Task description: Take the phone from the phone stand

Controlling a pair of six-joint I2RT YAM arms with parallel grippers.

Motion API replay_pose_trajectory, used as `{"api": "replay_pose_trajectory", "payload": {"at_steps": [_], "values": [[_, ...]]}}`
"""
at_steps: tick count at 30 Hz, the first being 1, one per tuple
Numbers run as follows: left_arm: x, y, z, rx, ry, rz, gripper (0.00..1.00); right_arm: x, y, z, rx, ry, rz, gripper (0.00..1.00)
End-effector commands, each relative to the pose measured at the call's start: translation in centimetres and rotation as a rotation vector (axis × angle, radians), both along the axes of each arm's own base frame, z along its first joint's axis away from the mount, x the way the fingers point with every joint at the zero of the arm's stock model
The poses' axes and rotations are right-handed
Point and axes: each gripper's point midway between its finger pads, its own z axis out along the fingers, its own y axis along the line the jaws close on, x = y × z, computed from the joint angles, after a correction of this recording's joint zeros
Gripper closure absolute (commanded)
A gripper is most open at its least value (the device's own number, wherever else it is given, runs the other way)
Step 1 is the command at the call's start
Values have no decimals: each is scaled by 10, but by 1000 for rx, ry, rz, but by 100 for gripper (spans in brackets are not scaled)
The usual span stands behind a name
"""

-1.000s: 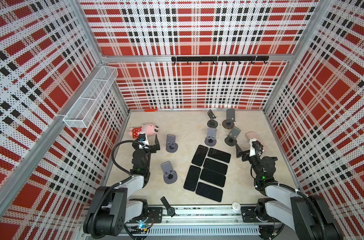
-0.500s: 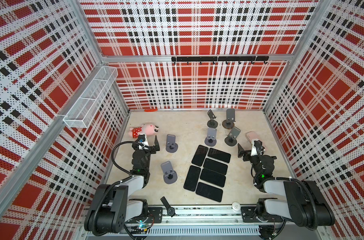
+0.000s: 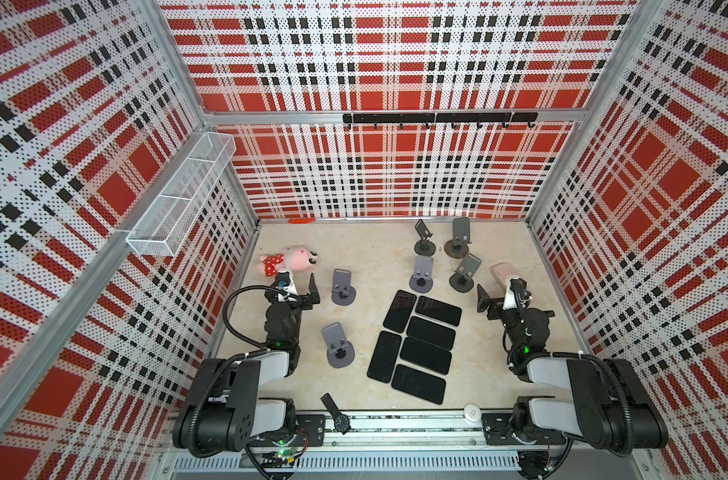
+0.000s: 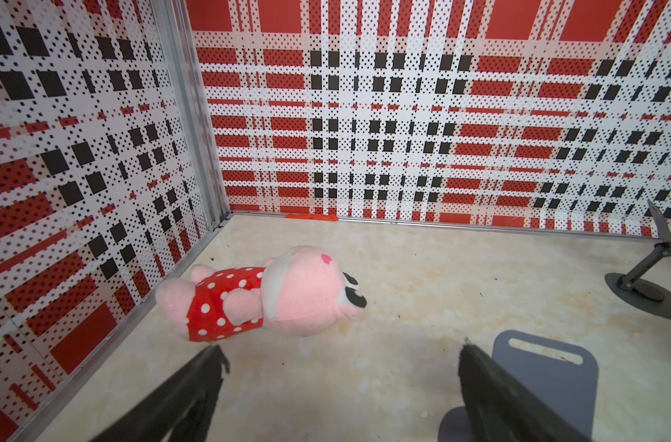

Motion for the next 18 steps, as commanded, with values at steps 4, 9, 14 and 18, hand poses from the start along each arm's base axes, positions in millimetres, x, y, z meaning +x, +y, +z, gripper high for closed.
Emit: {"api": "replay_pose_trajectory", "payload": {"at_steps": [4,9,14,18], "values": [[-2,2,1,-23,-29,-4,2,8,-1,8,4,-15,0,0],[-2,3,1,-23,-29,-1,2,9,-2,8,4,-12,-8,0],[-2,4,1,-25,-33,0,2,11,-3,7,6,-3,-14,0],[-2,5,1,-26,-35,3,2,11,-3,7,5,-3,-15,0]]}}
